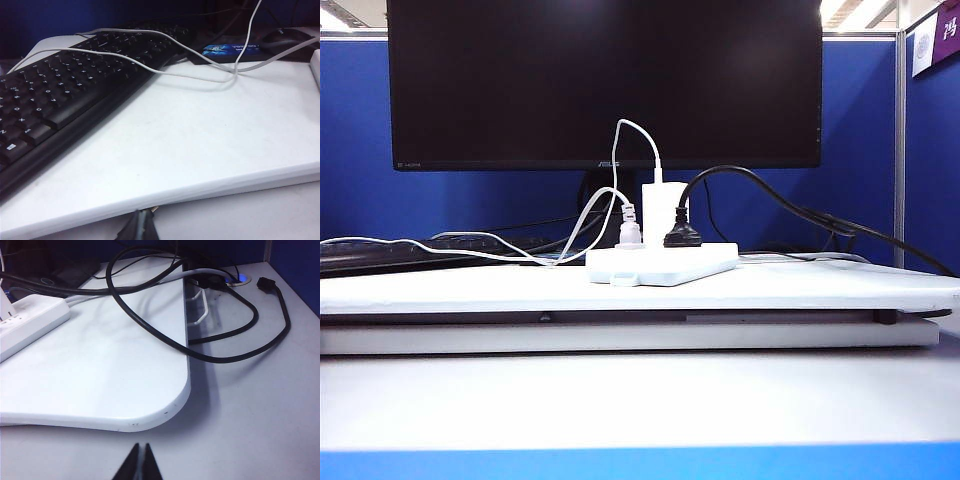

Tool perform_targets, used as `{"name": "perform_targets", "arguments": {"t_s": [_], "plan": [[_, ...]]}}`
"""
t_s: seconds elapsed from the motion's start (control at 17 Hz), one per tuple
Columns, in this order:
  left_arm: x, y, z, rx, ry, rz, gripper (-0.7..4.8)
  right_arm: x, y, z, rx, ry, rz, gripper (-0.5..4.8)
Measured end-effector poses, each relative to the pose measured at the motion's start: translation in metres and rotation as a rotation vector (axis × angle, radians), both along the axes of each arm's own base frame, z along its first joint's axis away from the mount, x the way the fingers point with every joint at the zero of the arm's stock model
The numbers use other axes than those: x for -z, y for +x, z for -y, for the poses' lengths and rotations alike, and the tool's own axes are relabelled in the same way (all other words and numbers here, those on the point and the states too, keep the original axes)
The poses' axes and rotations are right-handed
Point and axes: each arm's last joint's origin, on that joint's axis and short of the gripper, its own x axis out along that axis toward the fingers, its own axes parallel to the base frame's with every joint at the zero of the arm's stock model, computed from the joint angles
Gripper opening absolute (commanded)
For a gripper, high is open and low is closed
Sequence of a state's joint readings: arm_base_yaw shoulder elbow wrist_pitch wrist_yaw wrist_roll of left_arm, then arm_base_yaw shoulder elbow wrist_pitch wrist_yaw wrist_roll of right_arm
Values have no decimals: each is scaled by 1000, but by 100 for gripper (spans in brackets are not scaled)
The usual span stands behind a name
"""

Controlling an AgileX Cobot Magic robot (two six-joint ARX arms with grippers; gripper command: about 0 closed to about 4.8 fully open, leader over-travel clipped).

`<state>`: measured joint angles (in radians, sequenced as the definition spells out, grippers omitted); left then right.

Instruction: Unplug the white charger from the socket, then place it next to the socket.

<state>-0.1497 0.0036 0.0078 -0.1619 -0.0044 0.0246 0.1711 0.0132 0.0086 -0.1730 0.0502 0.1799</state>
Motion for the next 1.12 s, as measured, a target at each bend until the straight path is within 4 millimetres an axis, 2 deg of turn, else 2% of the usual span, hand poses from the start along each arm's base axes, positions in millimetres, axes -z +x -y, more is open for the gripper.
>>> {"name": "perform_targets", "arguments": {"t_s": [0.65, 0.76, 0.88, 0.94, 1.12], "plan": [[0, 0, 0, 0, 0, 0, -5, 0, 0, 0, -10, -45, 6, -6], [-2, 0, 0, -2, -41, 11, -5, -5, 0, 0, 11, 72, 32, -6], [-10, 1, 0, -10, -103, 82, -5, -30, -3, 1, 15, 150, 131, -6], [-21, 0, -1, -32, -124, 139, -5, -55, -8, 1, 9, 177, 226, -6], [-53, -7, -4, -94, -145, 253, -5, -102, -16, 4, 30, 195, 299, -6]]}}
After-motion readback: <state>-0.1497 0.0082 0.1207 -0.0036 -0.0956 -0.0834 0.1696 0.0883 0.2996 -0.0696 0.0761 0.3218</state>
